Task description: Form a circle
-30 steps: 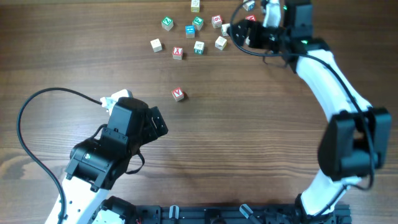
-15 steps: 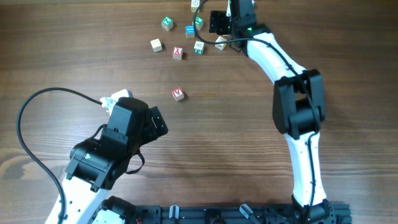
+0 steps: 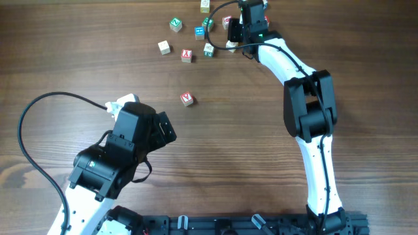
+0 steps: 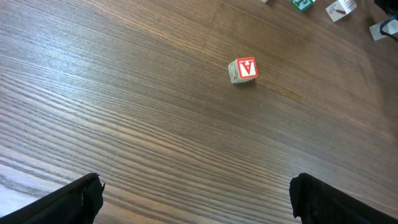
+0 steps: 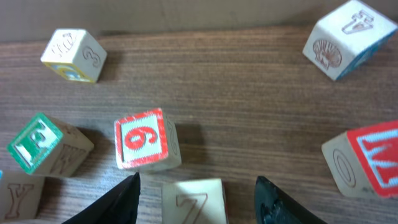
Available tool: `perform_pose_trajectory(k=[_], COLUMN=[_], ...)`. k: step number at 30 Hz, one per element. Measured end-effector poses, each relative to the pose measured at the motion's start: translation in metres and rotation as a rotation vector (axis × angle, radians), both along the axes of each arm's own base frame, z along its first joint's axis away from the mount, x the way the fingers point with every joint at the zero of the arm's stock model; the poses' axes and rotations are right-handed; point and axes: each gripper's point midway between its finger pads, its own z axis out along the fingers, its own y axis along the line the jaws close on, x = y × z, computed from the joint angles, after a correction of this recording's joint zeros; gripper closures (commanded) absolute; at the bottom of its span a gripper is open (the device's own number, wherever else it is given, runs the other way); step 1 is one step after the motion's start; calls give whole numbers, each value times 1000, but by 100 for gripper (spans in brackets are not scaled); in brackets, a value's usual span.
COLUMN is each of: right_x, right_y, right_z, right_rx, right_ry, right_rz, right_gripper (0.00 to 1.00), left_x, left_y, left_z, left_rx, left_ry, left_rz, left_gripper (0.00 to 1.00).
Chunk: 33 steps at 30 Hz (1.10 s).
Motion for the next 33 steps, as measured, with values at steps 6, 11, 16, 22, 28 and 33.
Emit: perform_pose_trajectory(k=[6, 11, 16, 22, 28, 33], right_x=[2, 3, 4, -7, -51, -125], right_y=[1, 1, 1, -2, 0, 19], right_z=[2, -14, -17, -13, 75, 196], right_rx=[4, 0, 3, -30, -19, 101], right_ry=[-14, 1, 0, 76, 153, 177], right_rz=[0, -1, -3, 5, 101, 298], right_gripper=[49, 57, 71, 77, 79, 85], left_x=[0, 0, 0, 0, 0, 0], left_y=[0, 0, 0, 0, 0, 0], left_z=[0, 0, 0, 0, 0, 0], left_rx=[0, 0, 0, 0, 0, 0], left_ry=[0, 0, 0, 0, 0, 0], left_rz=[0, 0, 0, 0, 0, 0], left_gripper=[0, 0, 0, 0, 0, 0])
